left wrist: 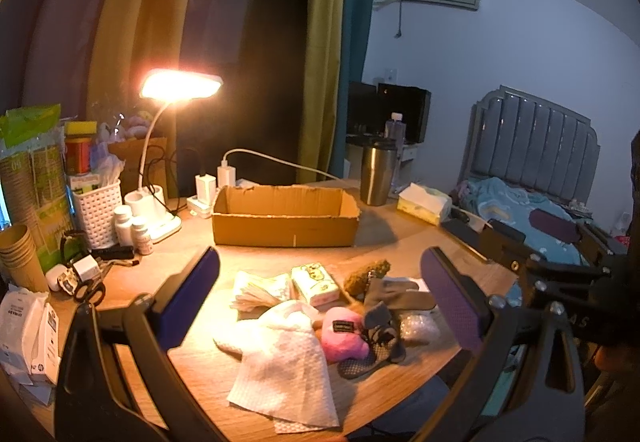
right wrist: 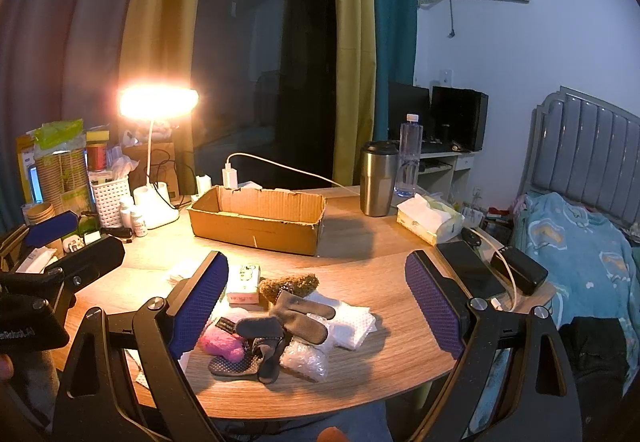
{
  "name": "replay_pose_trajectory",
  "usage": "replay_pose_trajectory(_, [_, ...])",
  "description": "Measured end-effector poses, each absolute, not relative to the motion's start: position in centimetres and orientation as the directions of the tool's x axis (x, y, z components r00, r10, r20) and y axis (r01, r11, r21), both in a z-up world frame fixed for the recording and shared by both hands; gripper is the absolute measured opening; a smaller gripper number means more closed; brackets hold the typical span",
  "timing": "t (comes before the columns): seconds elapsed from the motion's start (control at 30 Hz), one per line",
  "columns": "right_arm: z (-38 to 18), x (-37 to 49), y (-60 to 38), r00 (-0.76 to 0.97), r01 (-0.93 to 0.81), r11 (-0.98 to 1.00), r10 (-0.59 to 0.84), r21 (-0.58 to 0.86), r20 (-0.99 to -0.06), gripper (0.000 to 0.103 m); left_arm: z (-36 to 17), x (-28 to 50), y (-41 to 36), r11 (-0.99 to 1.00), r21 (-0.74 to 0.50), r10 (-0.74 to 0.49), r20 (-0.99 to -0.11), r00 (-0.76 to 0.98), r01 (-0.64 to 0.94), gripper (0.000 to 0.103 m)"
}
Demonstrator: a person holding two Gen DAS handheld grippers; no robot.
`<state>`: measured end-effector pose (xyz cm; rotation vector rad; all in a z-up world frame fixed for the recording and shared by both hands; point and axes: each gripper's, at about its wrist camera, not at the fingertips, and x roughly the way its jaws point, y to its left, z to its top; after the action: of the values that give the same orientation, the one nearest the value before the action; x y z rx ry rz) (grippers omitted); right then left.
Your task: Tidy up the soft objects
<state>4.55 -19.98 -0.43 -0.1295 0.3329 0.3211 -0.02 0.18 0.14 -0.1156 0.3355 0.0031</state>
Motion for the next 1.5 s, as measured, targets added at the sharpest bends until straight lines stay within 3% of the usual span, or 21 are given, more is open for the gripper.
replay_pose_trajectory(1.5, [-0.47, 4.56, -19.89, 0.892, -0.335, 0.94, 0.292, -0.07, -0.345, 0.092, -0.03, 0.44, -0.12, 0.995, -0.095, -0.014, -0.342, 0.94, -0.019, 0.101])
